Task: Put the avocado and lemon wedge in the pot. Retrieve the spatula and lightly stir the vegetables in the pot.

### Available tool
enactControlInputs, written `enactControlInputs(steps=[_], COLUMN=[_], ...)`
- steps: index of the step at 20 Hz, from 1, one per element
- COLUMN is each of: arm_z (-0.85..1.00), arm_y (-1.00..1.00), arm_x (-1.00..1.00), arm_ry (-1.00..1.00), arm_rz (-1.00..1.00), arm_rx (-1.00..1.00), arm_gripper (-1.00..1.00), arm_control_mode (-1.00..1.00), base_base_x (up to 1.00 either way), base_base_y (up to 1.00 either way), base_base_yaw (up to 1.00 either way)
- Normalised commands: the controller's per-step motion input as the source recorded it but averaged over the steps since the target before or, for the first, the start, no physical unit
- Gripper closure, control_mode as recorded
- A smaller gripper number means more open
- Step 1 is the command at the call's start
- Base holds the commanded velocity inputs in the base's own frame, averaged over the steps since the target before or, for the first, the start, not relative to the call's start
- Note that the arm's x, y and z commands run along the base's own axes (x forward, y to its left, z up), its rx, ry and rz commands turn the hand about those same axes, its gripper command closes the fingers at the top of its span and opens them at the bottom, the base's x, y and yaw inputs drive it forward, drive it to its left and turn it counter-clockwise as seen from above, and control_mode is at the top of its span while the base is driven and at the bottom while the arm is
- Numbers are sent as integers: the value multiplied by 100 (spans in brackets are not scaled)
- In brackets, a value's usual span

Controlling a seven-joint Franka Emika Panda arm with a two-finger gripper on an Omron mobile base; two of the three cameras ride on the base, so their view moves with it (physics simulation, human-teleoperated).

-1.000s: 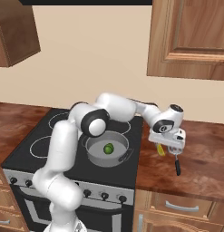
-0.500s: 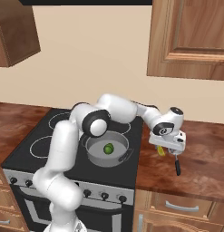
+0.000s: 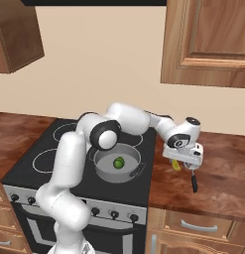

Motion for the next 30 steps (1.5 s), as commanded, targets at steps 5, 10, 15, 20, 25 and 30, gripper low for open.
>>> enactControlInputs(steps=[5, 10, 15, 20, 25, 30], arm_z=[-3, -11, -13, -28, -6, 0], arm_y=[35, 23, 15, 1, 1, 4], arm_x=[-6, 0, -1, 0, 0, 0], arm_ry=[0, 0, 0, 0, 0, 0], arm_rz=[5, 2, 1, 0, 0, 0], arm_rx=[0, 0, 0, 0, 0, 0], arm_gripper=[-100, -100, -100, -100, -100, 100], arm_control_mode=[-100, -100, -100, -100, -100, -100], base_base_x=[0, 0, 0, 0, 0, 0], base_base_y=[0, 0, 0, 0, 0, 0], base_base_yaw=[0, 0, 0, 0, 0, 0])
